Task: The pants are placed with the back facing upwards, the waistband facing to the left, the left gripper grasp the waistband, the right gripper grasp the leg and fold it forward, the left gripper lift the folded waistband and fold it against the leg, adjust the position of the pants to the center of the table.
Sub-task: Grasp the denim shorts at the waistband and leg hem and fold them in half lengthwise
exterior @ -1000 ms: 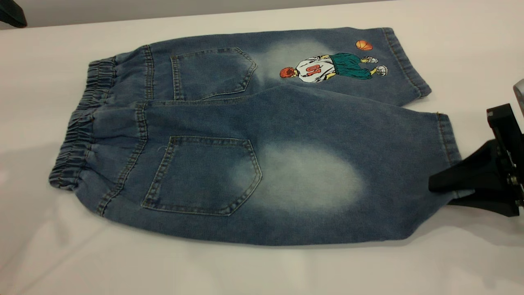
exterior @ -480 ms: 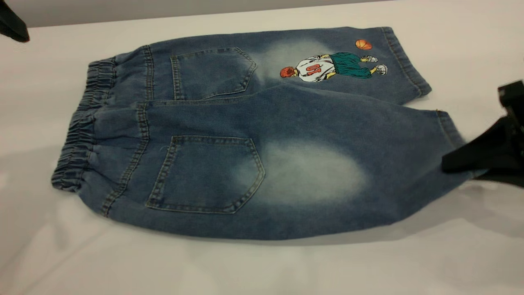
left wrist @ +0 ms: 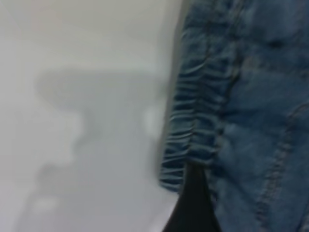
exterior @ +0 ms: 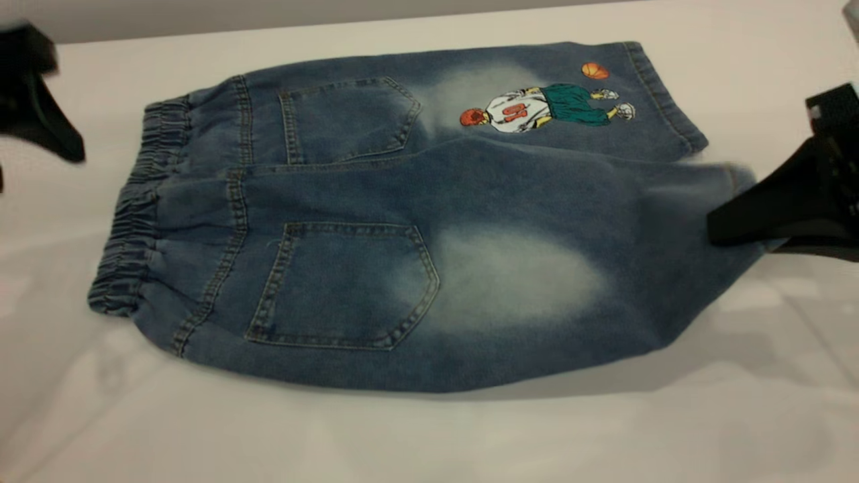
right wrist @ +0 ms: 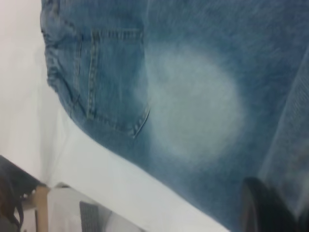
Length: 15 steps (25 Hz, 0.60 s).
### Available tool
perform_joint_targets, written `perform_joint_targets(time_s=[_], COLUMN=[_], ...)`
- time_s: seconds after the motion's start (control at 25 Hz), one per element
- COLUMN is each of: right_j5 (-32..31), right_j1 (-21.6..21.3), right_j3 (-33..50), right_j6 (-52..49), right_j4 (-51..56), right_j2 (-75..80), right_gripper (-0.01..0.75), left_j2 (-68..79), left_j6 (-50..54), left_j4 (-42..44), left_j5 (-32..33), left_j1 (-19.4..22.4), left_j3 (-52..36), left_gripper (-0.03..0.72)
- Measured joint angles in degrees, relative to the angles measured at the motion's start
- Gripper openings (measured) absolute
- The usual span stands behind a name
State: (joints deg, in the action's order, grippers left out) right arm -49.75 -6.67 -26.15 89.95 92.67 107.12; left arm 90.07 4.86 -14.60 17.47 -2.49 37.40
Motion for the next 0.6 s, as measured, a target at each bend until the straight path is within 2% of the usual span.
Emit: perform_joint_targets(time_s=[0.6], right_j5=[-0.02], right_j1=[0.5], right_j3=[-0.05], right_j6=[0.0], right_j4=[0.22], right_j2=[0.05], right_gripper=[0.013], left_j2=[18.49], left_j6=[-0.07], left_j4=[-0.41], left_j5=[-6.01], left_j1=[0.0], left_j3=[0.0], left_gripper=[0.519])
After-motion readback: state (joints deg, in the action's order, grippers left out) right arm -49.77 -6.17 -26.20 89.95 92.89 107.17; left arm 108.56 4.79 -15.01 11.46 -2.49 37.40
